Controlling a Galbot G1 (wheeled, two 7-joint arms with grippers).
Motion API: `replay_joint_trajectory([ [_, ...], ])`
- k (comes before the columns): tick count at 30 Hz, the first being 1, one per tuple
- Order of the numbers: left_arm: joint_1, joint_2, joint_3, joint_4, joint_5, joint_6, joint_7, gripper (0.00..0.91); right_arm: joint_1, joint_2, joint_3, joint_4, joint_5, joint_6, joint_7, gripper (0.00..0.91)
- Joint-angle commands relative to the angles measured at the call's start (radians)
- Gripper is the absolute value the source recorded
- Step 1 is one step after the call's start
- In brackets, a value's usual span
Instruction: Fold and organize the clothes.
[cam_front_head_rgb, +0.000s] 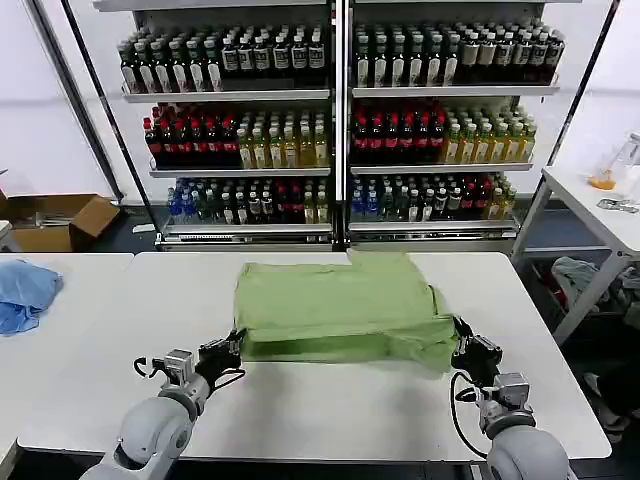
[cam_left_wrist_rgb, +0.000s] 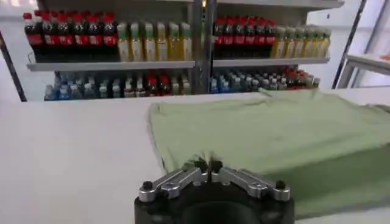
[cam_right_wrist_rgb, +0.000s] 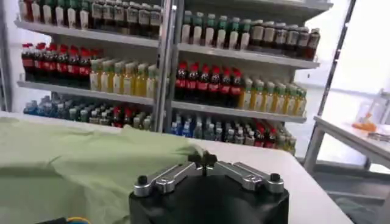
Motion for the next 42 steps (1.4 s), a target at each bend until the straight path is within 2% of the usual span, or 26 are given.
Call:
replay_joint_trajectory([
  [1, -0.038, -0.022, 0.034, 0.046, 0.045, -0.027, -0.003, 0.907, 0.039, 0.005, -0.036, -0.042, -0.036, -0.053, -0.029, 0.907],
  [7, 0.016, -0.023, -0.006, 0.002, 0.048, -0.039, -0.017, 0.907, -0.068, 0.031, 0.012, 0.01, -0.04, -0.006, -0.026, 0.907],
  [12, 0.083, -0.018, -0.045, -0.02, 0.044, -0.05, -0.025, 0.907, -0.161, 0.061, 0.046, 0.049, -0.039, -0.007, -0.009, 0.907],
  [17, 0.084, -0.012, -0.049, 0.017, -0.004, -0.046, -0.026, 0.907, -0.157, 0.095, 0.058, 0.018, 0.085, -0.076, 0.039, 0.907],
  [22, 0.054, -0.017, -0.033, 0.045, -0.01, -0.033, -0.034, 0.907, -0.139, 0.11, 0.044, -0.01, 0.123, -0.115, 0.057, 0.907],
  [23, 0.044, -0.018, -0.024, 0.064, 0.017, -0.02, -0.041, 0.806, -0.132, 0.114, 0.035, -0.014, 0.126, -0.118, 0.056, 0.846],
  [24, 0.04, -0.018, -0.02, 0.076, 0.014, -0.023, -0.041, 0.625, -0.126, 0.116, 0.031, -0.015, 0.129, -0.12, 0.057, 0.786],
  [25, 0.035, -0.017, -0.017, 0.082, 0.006, -0.02, -0.041, 0.433, -0.12, 0.118, 0.025, -0.021, 0.135, -0.122, 0.058, 0.675],
  [26, 0.031, -0.016, -0.014, 0.092, -0.026, -0.013, -0.041, 0.151, -0.108, 0.12, 0.019, -0.027, 0.138, -0.121, 0.061, 0.071],
  [27, 0.03, -0.015, -0.013, 0.094, -0.038, -0.01, -0.04, 0.091, -0.1, 0.123, 0.014, -0.038, 0.141, -0.121, 0.065, 0.0],
  [33, 0.03, -0.015, -0.009, 0.089, -0.095, 0.01, -0.024, 0.03, -0.083, 0.118, -0.001, -0.055, 0.154, -0.116, 0.064, 0.0],
  [42, 0.042, -0.006, -0.031, 0.057, -0.193, 0.026, -0.004, 0.02, -0.105, 0.102, 0.002, -0.04, 0.168, -0.09, 0.04, 0.0],
])
